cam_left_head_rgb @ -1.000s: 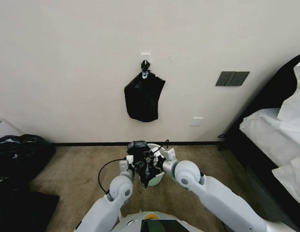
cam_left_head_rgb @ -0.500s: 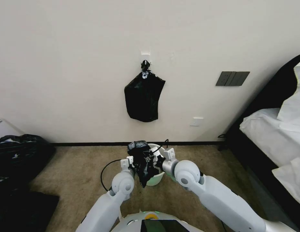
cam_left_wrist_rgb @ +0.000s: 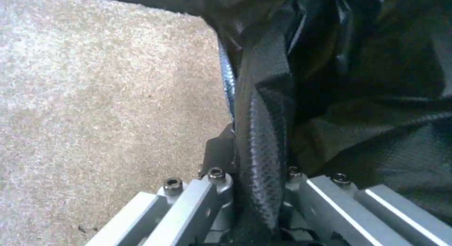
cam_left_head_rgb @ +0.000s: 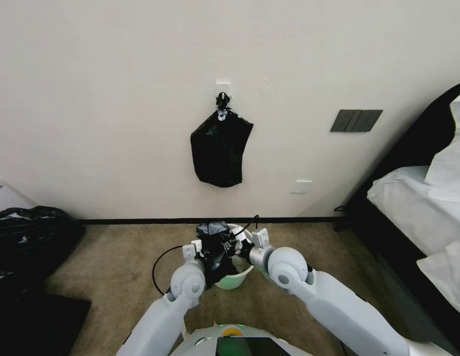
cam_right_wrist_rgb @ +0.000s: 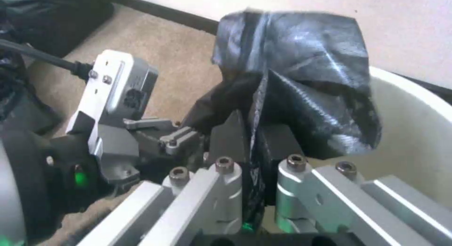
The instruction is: Place a trash bag onto the trash bin.
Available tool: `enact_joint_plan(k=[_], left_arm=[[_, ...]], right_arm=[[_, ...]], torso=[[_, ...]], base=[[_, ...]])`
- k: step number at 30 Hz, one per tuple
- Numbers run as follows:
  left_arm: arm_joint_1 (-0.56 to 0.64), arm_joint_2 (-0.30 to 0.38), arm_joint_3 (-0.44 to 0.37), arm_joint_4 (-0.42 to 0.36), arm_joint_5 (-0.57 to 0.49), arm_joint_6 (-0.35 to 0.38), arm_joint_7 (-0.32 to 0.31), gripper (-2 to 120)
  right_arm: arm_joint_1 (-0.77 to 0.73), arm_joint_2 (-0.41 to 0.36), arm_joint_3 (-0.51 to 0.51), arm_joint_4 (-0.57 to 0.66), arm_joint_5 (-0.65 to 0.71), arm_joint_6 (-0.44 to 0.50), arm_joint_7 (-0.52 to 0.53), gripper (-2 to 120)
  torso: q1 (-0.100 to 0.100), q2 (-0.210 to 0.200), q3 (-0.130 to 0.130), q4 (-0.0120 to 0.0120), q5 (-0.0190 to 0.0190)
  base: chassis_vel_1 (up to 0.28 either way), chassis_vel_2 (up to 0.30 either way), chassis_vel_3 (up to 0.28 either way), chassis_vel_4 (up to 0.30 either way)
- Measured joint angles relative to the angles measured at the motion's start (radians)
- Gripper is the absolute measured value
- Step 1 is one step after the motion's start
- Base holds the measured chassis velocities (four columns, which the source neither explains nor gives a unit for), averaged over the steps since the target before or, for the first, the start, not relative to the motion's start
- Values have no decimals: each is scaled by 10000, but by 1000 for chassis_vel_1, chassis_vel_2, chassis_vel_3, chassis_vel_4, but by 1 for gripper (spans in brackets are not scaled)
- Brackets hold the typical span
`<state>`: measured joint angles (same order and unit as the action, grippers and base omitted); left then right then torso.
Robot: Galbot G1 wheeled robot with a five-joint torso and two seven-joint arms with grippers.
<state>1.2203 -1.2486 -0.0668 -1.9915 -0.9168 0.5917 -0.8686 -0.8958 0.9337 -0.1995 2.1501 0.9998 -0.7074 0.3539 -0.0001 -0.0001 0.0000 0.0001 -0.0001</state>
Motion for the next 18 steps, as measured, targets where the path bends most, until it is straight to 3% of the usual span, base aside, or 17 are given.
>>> enact_joint_plan(k=[10,13,18], left_arm=[[314,56,-606,-519,-280,-699,74,3],[617,270,-1224,-1008,-610,-1233,402,3],[854,363,-1792,-1453,-1131,-1457,513,3]], right_arm=[[-573,-68,771,460,266,3,211,6],[-966,-255,1574,781,573,6,277,6],[-1394,-392,2226,1007,727,9,302,6]], torso=[[0,1,0,-1,1],[0,1,-1,-1,2],[0,2,-1,-1,0]], base=[[0,0,0,0],[0,0,0,0],[0,0,0,0]])
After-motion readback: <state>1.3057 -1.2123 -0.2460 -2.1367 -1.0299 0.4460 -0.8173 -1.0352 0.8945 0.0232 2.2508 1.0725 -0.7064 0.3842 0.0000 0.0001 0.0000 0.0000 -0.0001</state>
